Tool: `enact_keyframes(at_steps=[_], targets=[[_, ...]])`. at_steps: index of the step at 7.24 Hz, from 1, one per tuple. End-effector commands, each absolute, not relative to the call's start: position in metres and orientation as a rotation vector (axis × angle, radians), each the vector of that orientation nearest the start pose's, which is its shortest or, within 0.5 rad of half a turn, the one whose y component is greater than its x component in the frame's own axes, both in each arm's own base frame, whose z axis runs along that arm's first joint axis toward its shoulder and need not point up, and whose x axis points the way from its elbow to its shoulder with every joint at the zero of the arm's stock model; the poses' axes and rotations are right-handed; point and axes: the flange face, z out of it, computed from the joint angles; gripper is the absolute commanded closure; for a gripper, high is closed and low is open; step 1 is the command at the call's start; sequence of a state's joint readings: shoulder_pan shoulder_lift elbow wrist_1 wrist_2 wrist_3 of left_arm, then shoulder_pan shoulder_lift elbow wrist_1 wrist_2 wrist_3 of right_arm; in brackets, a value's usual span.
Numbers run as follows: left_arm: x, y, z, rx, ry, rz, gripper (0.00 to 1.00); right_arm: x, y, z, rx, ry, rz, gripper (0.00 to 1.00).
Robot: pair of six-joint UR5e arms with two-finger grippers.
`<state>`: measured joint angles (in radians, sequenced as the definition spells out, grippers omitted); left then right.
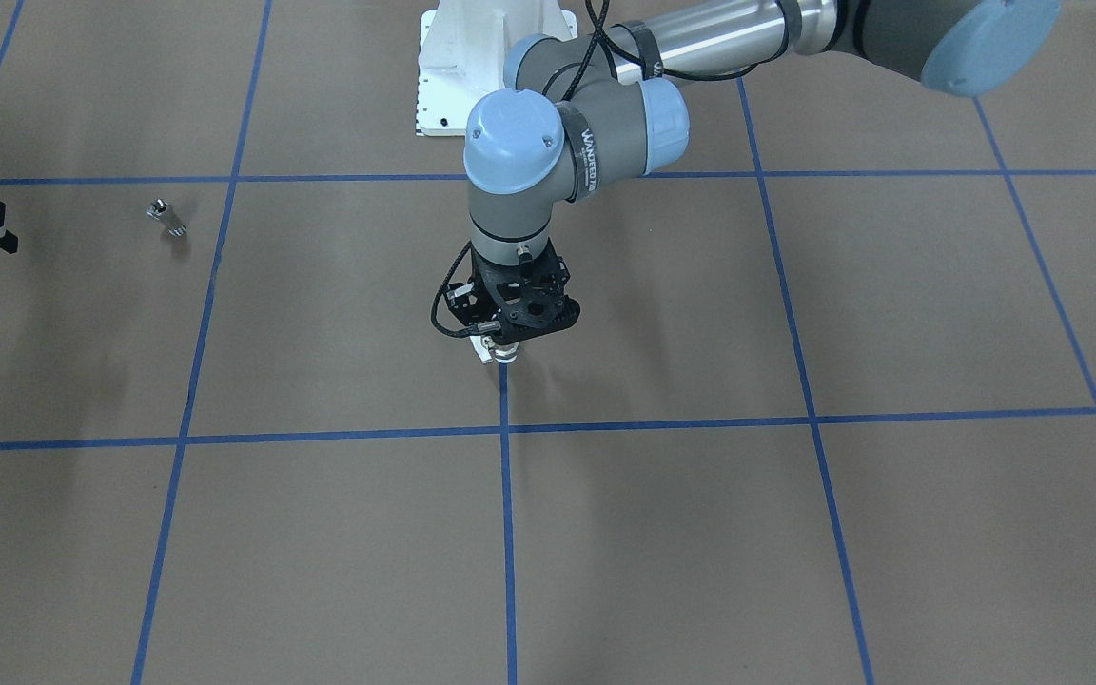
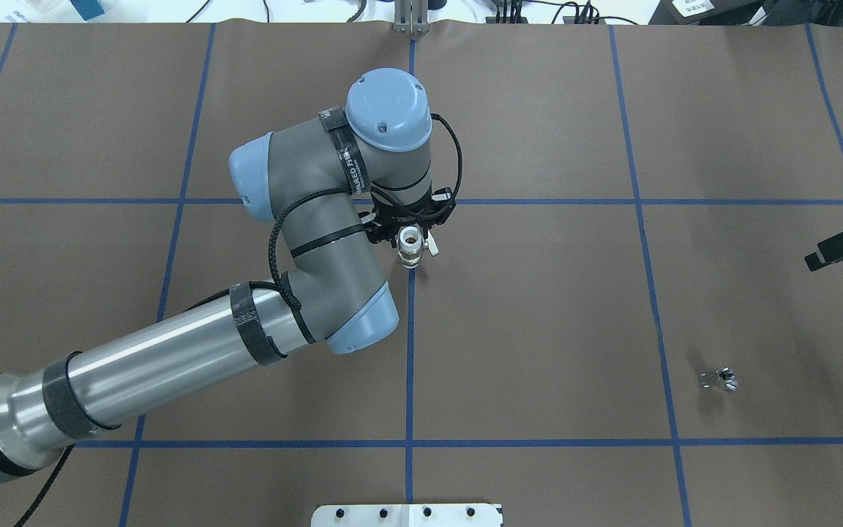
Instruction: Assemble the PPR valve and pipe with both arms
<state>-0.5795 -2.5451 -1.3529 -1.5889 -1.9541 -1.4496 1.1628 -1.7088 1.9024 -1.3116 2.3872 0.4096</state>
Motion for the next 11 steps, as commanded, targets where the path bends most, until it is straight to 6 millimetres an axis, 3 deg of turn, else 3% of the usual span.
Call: enact_keyframes(at_steps=[1,3,5,6,8,11], targets=[[0.592,-0.501,0.122,-0.075,0.857,-0.278,0.42,-0.121,-0.433,0.525,0.073,-0.910,-0.184,0.01],[0.568,-0.488,0.113,-0.063,0.897,-0.267,0.41,-0.129,-0.432,0.518,0.085,-0.924,-0.165,0.01],[0.509,-0.453,0.149,-0.042,0.936,-0.256,0.41,-0.184,-0.411,0.503,0.091,-0.953,-0.090,0.01],[0.502,-0.451,0.157,-0.041,0.934,-0.259,0.41,-0.215,-0.389,0.505,0.103,-0.934,-0.098,0.01],[0.498,-0.453,0.170,-0.043,0.920,-0.269,0.41,-0.229,-0.328,0.485,0.173,-0.872,-0.186,0.01],[0.489,-0.456,0.180,-0.027,0.911,-0.249,0.41,-0.268,-0.295,0.479,0.212,-0.830,-0.289,0.05]])
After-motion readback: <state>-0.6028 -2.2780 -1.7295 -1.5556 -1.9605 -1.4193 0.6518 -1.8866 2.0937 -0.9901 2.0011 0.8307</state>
